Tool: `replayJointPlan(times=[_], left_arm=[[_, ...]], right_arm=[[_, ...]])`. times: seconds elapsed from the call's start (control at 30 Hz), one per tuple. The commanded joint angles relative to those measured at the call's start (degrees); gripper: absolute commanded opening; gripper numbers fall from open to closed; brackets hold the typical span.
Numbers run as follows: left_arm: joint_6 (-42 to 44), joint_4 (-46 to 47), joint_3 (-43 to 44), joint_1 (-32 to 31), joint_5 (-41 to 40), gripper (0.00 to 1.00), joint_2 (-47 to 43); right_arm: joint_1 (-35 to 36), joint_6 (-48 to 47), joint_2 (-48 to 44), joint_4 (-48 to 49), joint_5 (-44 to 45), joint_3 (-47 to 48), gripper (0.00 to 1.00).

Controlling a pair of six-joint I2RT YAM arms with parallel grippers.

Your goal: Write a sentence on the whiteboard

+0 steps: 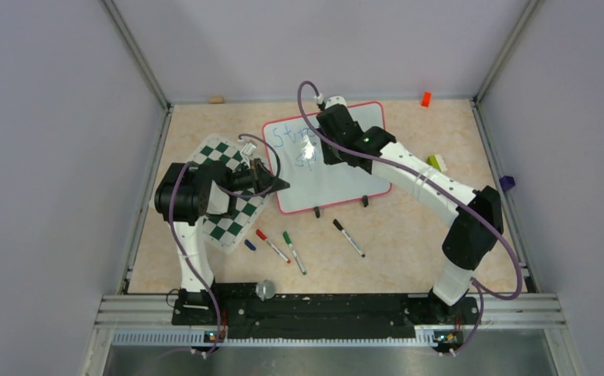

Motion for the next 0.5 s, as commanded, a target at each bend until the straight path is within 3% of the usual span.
replayJointPlan(times=[0.0,0.47], left_arm=[[4.26,5.83,-0.29,1.77,-4.07,0.0,-0.78],[4.36,5.83,-0.35,1.76,-4.12,0.0,-0.83]], right_arm=[[0.31,-0.79,0.42,0.06,2.49,3.19,0.0],[-0.04,-1.96,1.73,-0.57,5.1,6.01,0.0]])
